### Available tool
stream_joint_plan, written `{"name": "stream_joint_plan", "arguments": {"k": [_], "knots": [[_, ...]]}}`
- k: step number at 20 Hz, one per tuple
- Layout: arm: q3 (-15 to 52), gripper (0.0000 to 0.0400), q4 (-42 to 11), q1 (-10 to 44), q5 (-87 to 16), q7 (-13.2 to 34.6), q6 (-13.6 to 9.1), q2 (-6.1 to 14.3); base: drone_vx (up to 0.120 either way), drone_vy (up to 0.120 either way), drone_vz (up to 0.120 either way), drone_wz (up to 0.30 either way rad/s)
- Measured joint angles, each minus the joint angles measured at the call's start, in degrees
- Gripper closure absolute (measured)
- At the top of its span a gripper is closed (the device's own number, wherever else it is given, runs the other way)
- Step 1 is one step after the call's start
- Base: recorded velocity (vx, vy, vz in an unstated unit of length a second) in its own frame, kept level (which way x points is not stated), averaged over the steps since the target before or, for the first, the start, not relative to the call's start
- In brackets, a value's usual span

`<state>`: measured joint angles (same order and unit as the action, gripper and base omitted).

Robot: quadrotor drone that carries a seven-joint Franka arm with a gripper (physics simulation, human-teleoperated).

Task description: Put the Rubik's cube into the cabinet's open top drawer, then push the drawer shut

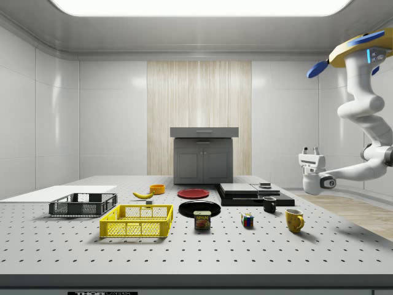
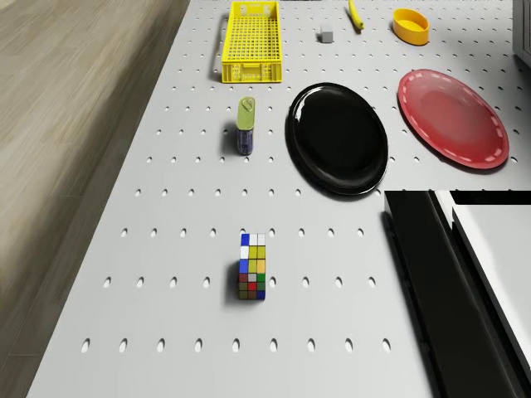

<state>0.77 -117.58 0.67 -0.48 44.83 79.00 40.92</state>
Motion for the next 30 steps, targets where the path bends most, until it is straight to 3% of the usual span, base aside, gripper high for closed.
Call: {"name": "stream_joint_plan", "arguments": {"k": [7, 13, 21, 25, 30], "knots": [[1.1, 0.0, -0.2, 0.3, -1.5, 0.2, 0.3, 0.2, 0.12, 0.12, 0.0, 0.0], [3.9, 0.0, -0.6, 1.2, -5.4, 0.7, 0.6, 0.5, 0.12, 0.007, 0.0, 0.0], [15.7, 0.0, -4.1, 5.0, -22.3, 3.1, 1.4, 1.4, 0.12, 0.0, 0.0, 0.0], [28.1, 0.0, -11.6, 9.5, -41.1, 6.6, 2.4, 3.2, 0.12, 0.0, 0.0, 0.0], [46.0, 0.0, -29.4, 19.5, -72.9, 16.2, 2.2, 7.1, 0.12, 0.0, -0.048, 0.0]]}}
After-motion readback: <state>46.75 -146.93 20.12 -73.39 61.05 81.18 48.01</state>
